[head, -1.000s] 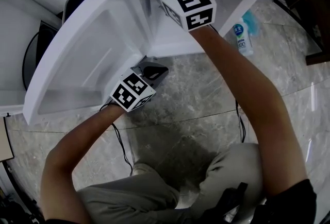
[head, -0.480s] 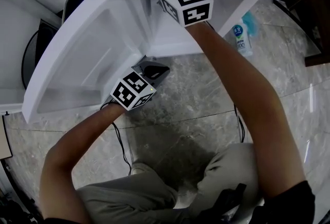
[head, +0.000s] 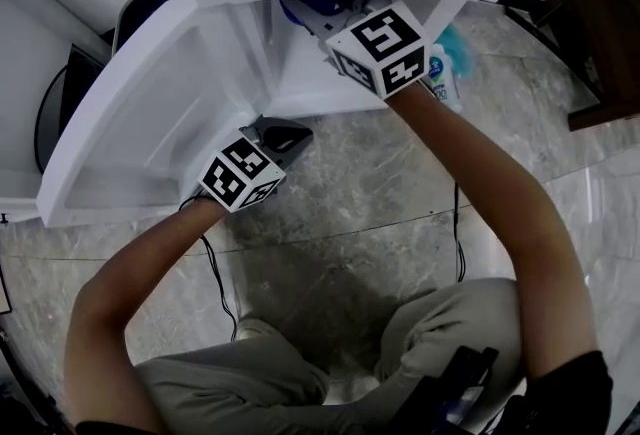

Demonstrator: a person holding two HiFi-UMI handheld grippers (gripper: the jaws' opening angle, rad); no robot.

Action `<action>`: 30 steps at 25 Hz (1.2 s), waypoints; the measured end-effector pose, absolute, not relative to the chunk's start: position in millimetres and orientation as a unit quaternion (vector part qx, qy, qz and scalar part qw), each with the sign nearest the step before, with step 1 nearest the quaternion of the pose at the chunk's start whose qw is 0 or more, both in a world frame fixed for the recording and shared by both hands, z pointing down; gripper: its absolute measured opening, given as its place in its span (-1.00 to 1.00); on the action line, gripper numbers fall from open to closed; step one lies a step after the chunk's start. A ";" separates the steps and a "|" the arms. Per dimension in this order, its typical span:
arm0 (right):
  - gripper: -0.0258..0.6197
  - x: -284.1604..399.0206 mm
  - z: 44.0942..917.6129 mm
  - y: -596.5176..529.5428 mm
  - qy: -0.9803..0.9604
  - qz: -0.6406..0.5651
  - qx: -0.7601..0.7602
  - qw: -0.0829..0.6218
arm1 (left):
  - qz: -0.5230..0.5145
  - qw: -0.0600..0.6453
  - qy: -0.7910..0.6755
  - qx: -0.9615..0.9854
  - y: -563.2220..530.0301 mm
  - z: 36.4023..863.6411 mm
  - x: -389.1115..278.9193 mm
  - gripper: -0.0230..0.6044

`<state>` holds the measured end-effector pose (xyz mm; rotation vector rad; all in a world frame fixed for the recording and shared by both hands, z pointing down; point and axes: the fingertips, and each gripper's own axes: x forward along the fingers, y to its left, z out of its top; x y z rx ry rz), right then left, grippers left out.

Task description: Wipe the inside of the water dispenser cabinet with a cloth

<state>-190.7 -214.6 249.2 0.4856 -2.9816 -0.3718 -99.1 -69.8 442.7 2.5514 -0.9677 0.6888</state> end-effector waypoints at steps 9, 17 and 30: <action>-0.53 -107.7 325.9 -138.3 -0.970 -0.083 0.038 0.226 | 0.259 0.132 -0.361 0.886 -81.4 430.7 -107.3 -0.91; -0.53 -26.7 368.5 -120.5 -0.960 -0.029 0.058 0.272 | 0.255 0.101 -0.339 0.900 -91.8 410.9 -63.4 -0.91; -0.53 -22.9 384.3 -119.9 -0.956 -0.034 0.046 0.289 | 0.315 0.051 -0.334 0.887 -87.4 420.6 -69.3 -0.91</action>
